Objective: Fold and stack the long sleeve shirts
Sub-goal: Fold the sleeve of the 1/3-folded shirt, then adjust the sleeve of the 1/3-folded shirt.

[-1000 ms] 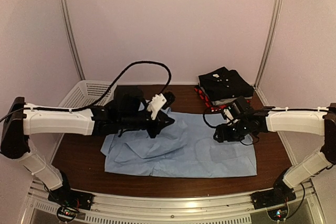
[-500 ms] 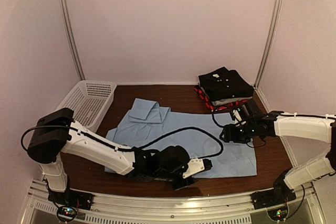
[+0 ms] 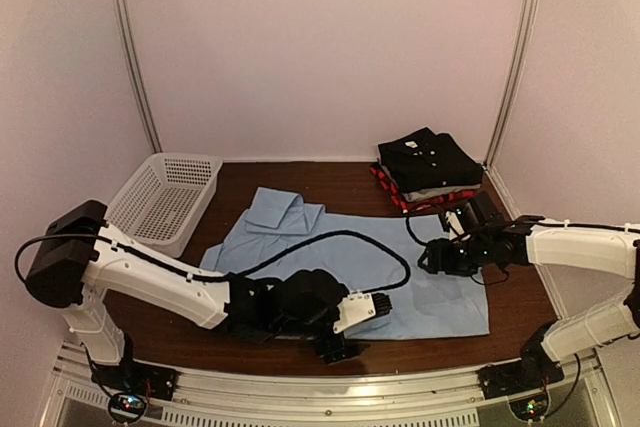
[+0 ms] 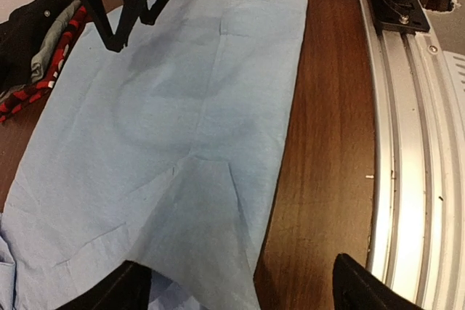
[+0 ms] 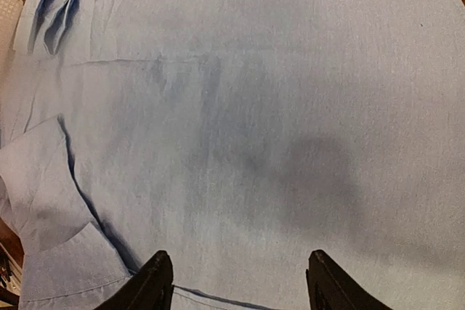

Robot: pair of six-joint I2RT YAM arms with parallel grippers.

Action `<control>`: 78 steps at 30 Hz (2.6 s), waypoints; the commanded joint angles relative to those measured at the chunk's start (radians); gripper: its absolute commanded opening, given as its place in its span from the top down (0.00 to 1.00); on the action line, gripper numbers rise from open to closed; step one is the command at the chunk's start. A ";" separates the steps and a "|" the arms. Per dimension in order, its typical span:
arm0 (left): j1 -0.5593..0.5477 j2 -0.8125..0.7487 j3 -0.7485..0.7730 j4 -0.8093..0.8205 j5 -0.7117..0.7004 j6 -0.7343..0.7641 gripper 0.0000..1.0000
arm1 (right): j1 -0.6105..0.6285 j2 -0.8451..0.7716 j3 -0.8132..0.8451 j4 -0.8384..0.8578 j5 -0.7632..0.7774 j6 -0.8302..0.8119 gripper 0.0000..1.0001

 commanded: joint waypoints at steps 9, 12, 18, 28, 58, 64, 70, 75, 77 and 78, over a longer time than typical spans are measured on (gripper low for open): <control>0.156 -0.239 -0.167 -0.070 0.301 -0.197 0.09 | 0.002 -0.008 -0.031 0.045 -0.020 0.000 0.36; 0.262 -0.321 -0.210 -0.012 0.376 -0.297 0.09 | 0.002 0.003 -0.028 0.052 -0.023 -0.007 0.36; 0.428 -0.266 -0.146 -0.046 0.482 -0.532 0.13 | 0.003 0.032 -0.027 0.073 -0.034 -0.013 0.36; 0.447 -0.093 -0.079 -0.030 0.652 -0.773 0.22 | 0.004 0.036 -0.023 0.072 -0.041 -0.019 0.36; 0.406 0.124 0.018 0.156 0.918 -0.926 0.48 | 0.004 0.013 -0.075 0.100 -0.052 -0.004 0.36; 0.390 0.163 0.089 0.142 0.943 -0.897 0.73 | 0.004 -0.005 -0.077 0.088 -0.044 -0.005 0.36; 0.353 0.248 0.212 0.093 1.015 -0.840 0.79 | 0.004 -0.016 -0.077 0.082 -0.041 -0.003 0.36; 0.324 0.305 0.320 -0.013 1.001 -0.768 0.85 | 0.016 -0.087 -0.072 0.056 -0.105 0.038 0.36; 0.323 0.306 0.336 -0.040 0.981 -0.751 0.86 | 0.030 -0.139 -0.072 0.034 -0.125 0.072 0.36; 0.323 0.306 0.342 -0.055 0.973 -0.742 0.86 | 0.039 -0.167 -0.072 0.018 -0.132 0.093 0.36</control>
